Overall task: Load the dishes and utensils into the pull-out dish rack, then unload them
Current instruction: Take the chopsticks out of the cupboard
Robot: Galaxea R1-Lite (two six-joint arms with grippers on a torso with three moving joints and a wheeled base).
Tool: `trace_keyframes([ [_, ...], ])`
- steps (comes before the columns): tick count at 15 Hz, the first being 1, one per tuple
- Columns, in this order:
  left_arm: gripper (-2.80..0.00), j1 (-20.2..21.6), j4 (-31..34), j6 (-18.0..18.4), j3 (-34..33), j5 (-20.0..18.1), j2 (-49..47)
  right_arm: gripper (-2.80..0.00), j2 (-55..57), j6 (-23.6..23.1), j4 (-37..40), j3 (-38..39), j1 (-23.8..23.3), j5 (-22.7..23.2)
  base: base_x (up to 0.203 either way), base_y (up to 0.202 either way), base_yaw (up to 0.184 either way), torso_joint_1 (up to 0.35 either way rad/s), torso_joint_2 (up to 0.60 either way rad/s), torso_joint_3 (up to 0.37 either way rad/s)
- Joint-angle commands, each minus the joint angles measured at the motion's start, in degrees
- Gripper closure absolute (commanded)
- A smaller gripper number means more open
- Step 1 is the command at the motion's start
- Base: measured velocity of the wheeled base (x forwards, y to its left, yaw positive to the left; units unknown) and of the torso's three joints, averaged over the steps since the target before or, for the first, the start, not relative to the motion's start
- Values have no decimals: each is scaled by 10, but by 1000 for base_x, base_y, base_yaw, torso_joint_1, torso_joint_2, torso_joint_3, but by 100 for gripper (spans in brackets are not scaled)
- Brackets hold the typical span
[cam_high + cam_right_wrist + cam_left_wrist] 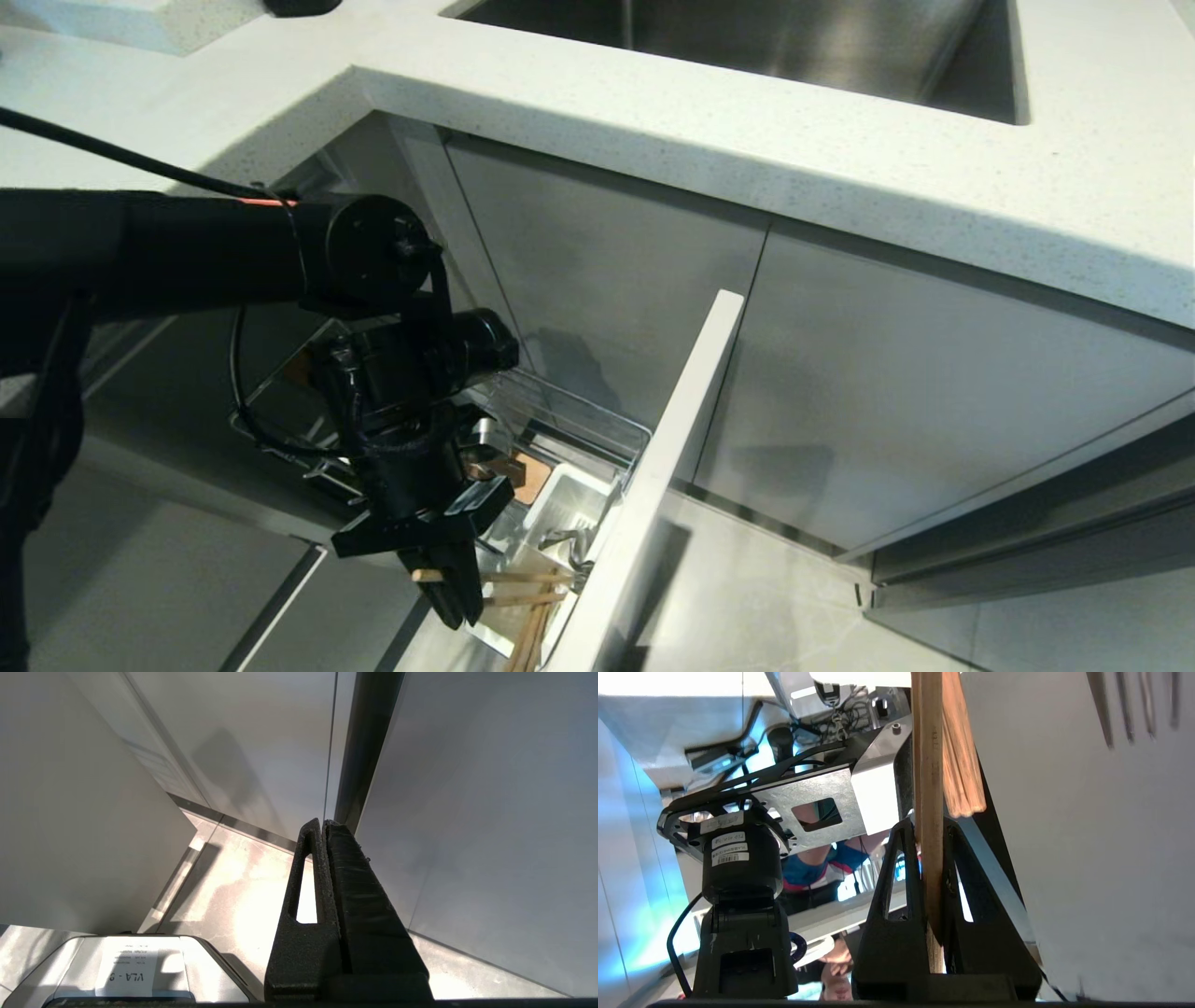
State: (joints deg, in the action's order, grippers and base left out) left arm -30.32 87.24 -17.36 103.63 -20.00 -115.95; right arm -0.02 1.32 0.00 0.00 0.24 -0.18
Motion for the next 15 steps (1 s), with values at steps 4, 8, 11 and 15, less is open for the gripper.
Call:
trace_keyframes([
  [4, 0, -2, 4, -1, 0, 3, 54, 0, 0, 0, 0, 1, 0, 0, 0, 0, 0, 0, 0, 0],
  [8, 0, -14, 4, 0, 0, 21, 106, 0, 0, 0, -1, 1, 1, 0, 0, 0, 0, 0, 0, 0],
  [11, 0, -20, 4, 0, 0, 31, 147, 0, 0, 0, 0, 1, 0, 0, 0, 0, 0, 0, 0, 0],
  [15, 0, -39, 4, 0, 4, 34, 198, 0, 0, 0, 0, 1, 1, 0, 0, 0, 0, 0, 0, 0],
])
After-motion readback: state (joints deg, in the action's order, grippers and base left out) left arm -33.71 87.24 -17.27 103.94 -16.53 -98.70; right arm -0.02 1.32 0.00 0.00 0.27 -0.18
